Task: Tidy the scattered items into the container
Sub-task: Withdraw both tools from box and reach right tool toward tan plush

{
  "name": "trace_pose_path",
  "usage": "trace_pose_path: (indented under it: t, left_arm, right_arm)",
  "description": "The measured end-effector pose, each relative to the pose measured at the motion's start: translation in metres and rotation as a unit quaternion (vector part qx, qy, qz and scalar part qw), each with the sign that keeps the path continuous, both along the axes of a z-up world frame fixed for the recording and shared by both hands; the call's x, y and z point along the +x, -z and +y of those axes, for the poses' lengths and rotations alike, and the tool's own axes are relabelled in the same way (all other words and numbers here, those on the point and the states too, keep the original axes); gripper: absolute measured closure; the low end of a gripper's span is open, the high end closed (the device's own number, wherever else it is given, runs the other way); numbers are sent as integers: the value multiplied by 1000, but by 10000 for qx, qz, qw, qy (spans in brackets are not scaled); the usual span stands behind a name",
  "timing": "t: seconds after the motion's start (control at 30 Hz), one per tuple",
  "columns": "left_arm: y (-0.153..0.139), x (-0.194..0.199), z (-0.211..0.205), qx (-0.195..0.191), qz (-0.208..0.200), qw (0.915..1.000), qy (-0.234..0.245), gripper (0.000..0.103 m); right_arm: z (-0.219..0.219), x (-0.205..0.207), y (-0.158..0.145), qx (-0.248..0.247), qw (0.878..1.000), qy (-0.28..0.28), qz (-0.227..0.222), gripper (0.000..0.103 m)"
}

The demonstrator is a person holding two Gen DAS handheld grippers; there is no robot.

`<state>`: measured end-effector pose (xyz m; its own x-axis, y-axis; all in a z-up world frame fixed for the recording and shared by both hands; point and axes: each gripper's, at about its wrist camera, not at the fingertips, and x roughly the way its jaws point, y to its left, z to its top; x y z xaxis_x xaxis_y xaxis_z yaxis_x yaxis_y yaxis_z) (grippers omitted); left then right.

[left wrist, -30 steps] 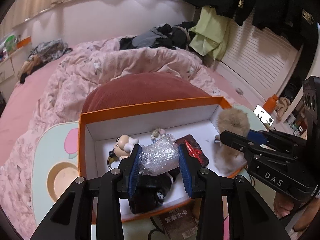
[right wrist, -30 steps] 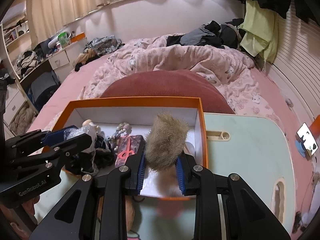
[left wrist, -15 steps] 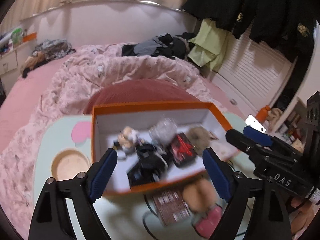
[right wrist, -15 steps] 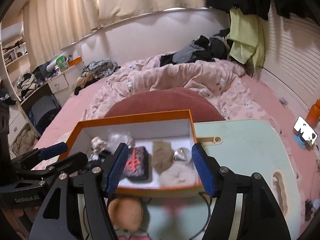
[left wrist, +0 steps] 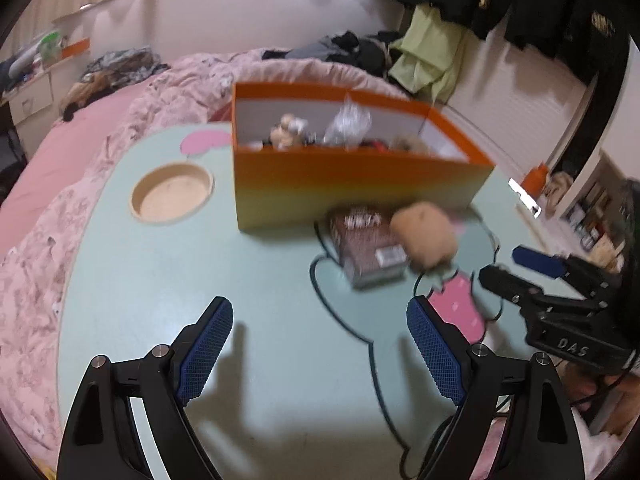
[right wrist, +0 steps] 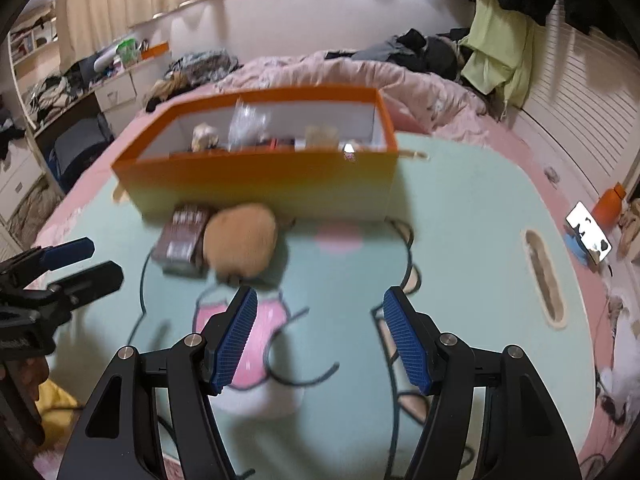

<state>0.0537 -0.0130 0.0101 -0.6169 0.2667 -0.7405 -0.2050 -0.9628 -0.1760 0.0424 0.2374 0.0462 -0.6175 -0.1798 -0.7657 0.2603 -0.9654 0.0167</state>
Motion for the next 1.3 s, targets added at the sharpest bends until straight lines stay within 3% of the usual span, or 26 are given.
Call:
trace_pose_path:
  t: [0.2, 0.3, 0.43, 0.47, 1.07, 1.2, 1.3]
  left_arm:
    - [9, 1, 7, -288, -36, 9996, 55, 14]
    - [11, 3, 13, -526, -11, 9986, 91, 11]
    - [20, 6, 26, -900, 59, 9957, 188, 0]
    - [20, 8, 28, -908, 111, 9956, 222, 0]
    - [20, 8, 32, -876, 262, 9955, 241, 0]
    - [19, 10, 33, -909, 170, 9942, 541, 0]
    - [11, 13, 32, -907, 356, 9921, 793, 0]
  right_arm:
    - [3, 1, 16, 108, 9996, 71, -243, 36]
    - [6, 2, 17, 114, 9995, 120, -252, 28]
    - [2, 1, 23, 250, 9991, 105, -320, 1]
    - [1, 1, 24, 264, 9991, 98, -323, 0]
    - [3, 3, 24, 258, 9993, 79, -257, 0]
    - [4, 1, 24, 242, 9994, 76, -252, 0]
    - [4, 0, 24, 226, 9994, 78, -251, 0]
